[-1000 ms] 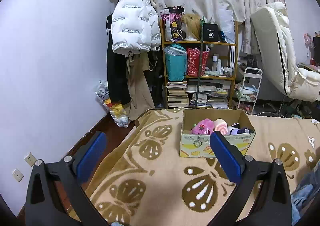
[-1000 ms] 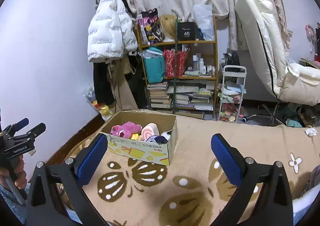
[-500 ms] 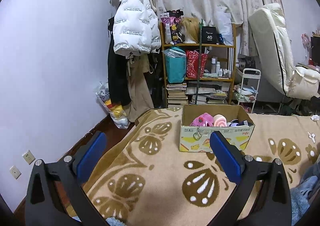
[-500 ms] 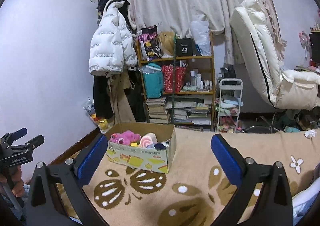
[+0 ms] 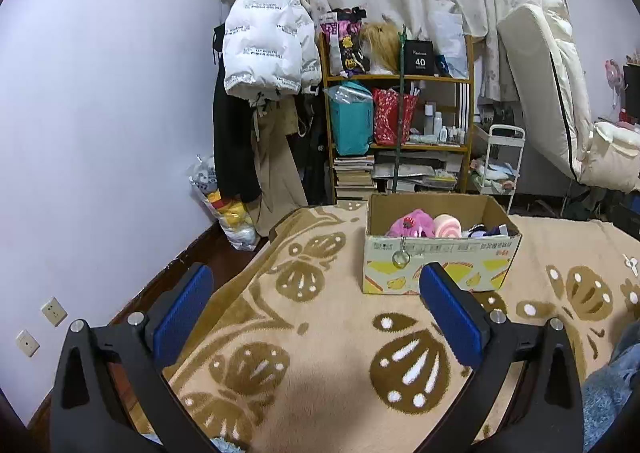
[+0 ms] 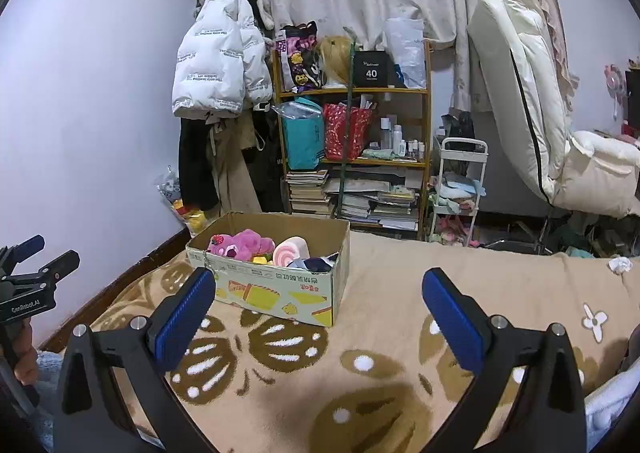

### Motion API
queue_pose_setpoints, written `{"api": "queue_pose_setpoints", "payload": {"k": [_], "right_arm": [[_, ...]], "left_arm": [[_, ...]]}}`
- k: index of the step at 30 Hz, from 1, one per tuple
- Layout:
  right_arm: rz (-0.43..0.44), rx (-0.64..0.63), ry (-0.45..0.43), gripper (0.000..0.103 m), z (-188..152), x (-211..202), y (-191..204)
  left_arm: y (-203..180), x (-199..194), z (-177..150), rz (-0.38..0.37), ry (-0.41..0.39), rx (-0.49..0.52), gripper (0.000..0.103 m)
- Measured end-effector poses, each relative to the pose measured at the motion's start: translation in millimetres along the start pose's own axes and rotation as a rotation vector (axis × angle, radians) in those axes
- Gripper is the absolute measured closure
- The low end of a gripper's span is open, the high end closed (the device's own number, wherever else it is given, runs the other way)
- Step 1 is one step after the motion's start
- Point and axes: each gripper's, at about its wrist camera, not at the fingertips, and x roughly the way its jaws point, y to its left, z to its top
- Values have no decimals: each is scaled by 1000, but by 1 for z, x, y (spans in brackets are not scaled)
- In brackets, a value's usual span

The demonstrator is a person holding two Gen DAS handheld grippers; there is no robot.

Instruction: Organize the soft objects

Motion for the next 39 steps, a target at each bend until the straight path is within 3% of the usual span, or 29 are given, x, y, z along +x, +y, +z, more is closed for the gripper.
{"api": "queue_pose_setpoints", "payload": {"k": [6, 39], "right_arm": [[0, 26, 9, 0, -2, 6, -3], [-13, 38, 40, 0, -7, 18, -5]], "left_arm": [[-6, 8, -7, 2, 11, 45, 1], [-18, 15, -20, -3, 34, 52, 1]]}}
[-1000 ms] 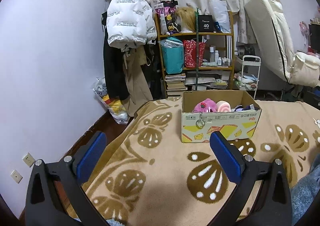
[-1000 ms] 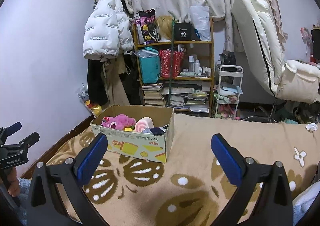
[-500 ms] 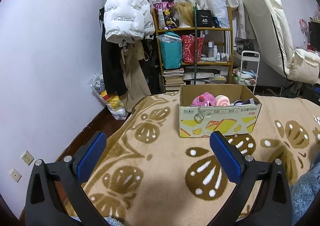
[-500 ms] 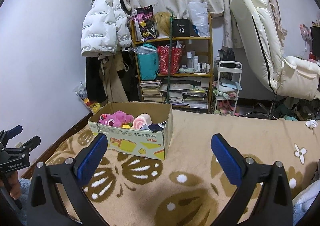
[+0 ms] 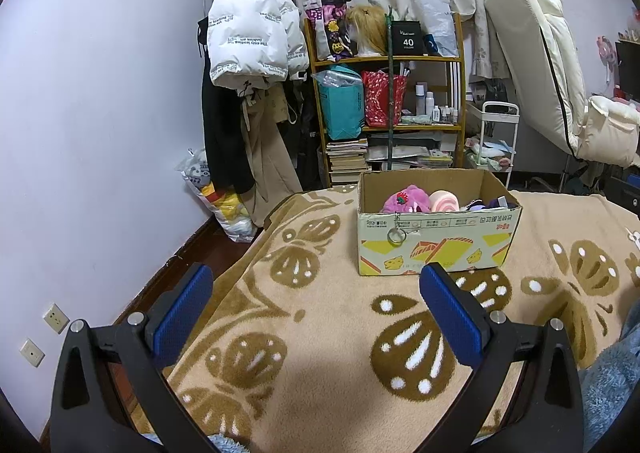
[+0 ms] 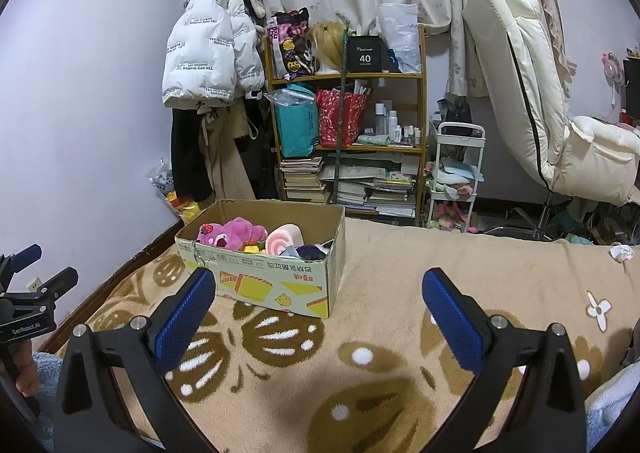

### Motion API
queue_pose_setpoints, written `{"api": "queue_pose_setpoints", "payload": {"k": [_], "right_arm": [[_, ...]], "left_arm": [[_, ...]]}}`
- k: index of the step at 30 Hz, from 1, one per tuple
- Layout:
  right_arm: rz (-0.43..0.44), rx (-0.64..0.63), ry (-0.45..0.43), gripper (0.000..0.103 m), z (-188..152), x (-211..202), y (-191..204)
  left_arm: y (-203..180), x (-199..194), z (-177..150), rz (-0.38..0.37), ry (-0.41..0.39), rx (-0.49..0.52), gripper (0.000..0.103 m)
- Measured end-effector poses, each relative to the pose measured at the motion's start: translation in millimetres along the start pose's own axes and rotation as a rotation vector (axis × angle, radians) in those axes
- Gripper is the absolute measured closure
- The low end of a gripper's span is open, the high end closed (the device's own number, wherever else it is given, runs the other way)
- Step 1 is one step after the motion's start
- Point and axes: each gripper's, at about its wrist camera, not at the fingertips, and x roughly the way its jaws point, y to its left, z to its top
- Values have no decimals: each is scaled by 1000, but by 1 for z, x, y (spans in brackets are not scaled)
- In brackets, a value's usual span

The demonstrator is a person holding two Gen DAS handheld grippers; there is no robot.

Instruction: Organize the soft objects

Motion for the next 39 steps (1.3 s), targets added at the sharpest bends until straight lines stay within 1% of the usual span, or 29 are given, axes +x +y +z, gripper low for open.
{"api": "queue_pose_setpoints", "payload": {"k": [7, 17, 39], "right_arm": [[1, -1, -3, 0, 1, -1, 0], [2, -10, -4, 0, -6, 1, -5], [4, -11, -1, 0, -4, 1, -7]], "left_arm": [[0, 0, 0, -2, 2, 1, 1], [1, -1, 0, -1, 2, 2, 1], [5, 0, -2, 2, 1, 4, 1]]}}
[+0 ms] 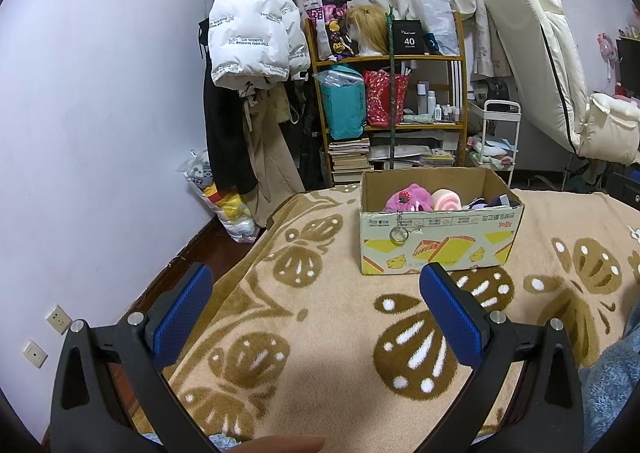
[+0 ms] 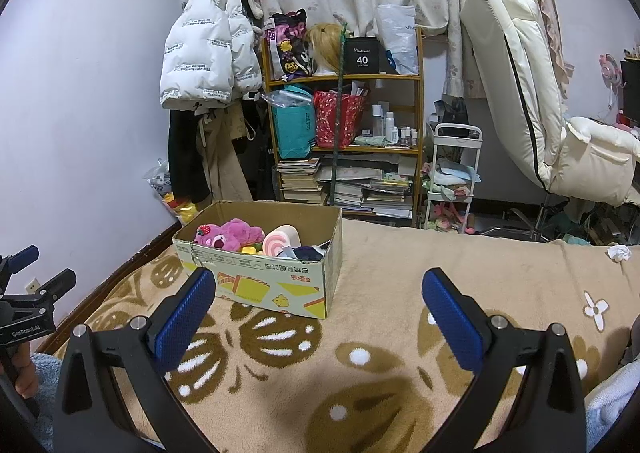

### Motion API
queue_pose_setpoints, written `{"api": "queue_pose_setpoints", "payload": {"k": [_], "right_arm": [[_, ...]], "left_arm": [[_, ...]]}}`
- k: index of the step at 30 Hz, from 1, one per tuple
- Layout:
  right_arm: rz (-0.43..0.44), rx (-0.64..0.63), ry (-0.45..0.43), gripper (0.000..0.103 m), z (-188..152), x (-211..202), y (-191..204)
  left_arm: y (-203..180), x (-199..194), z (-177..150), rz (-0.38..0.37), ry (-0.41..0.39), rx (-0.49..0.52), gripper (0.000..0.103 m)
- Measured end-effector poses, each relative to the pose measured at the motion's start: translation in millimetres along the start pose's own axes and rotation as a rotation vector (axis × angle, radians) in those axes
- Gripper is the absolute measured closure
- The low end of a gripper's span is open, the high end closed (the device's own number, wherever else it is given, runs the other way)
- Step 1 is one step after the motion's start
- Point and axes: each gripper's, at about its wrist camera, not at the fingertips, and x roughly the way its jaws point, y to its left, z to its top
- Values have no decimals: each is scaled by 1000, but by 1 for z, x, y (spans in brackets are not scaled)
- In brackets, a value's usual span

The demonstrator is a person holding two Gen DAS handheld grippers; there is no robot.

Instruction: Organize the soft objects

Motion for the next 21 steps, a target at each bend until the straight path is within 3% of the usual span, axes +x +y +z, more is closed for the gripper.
{"api": "queue_pose_setpoints", "payload": {"k": [21], "right_arm": [[1, -1, 3, 0, 0, 0, -2]], "left_arm": [[-5, -1, -1, 0, -1, 25, 1]]}}
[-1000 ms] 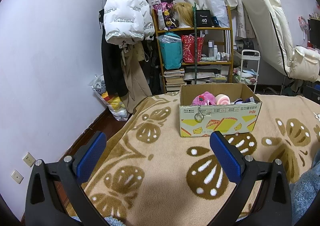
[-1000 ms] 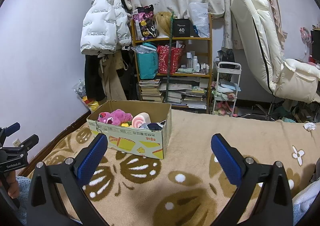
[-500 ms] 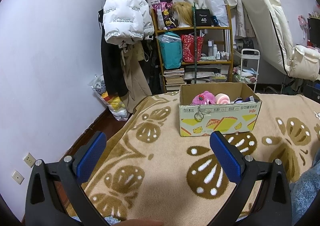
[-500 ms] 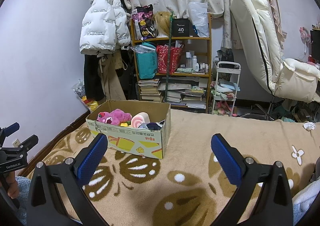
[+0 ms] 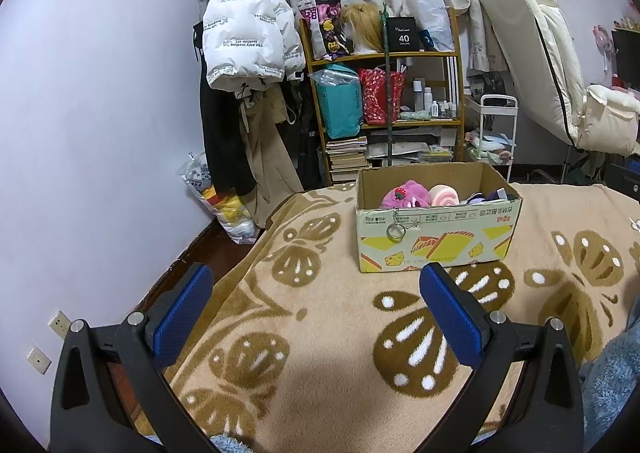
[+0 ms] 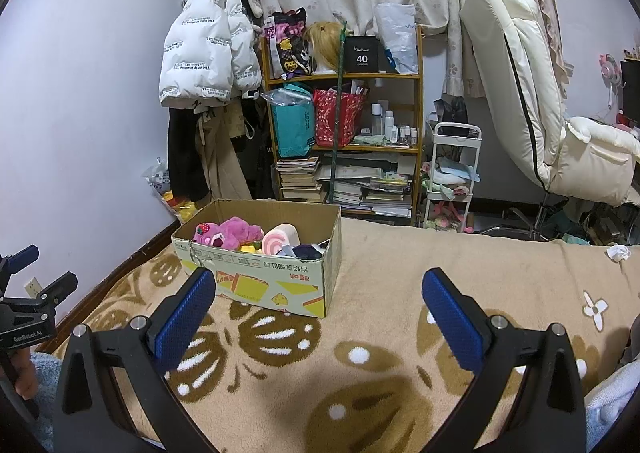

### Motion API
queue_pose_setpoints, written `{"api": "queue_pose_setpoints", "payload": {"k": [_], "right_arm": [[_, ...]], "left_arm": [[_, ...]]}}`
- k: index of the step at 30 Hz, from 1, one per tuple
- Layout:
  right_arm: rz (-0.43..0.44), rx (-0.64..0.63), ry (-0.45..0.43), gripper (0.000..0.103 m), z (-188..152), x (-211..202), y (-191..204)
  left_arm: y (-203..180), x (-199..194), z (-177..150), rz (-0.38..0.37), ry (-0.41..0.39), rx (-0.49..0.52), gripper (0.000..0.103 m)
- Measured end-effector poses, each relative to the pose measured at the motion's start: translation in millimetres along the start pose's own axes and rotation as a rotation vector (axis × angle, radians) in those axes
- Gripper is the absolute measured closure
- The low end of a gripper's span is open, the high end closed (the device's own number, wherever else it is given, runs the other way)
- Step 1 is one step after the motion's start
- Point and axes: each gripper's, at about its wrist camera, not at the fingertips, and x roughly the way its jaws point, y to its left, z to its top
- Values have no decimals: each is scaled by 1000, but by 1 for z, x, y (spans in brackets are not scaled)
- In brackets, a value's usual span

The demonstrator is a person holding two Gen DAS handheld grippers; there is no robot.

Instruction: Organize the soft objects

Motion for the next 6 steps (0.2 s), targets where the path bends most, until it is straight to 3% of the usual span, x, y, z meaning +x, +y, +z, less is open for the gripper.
{"api": "queue_pose_setpoints", "payload": {"k": [6], "right_arm": [[-1, -3, 3, 0, -1, -1, -2]], "left_arm": [[1, 2, 1, 0, 13, 0, 1]]}}
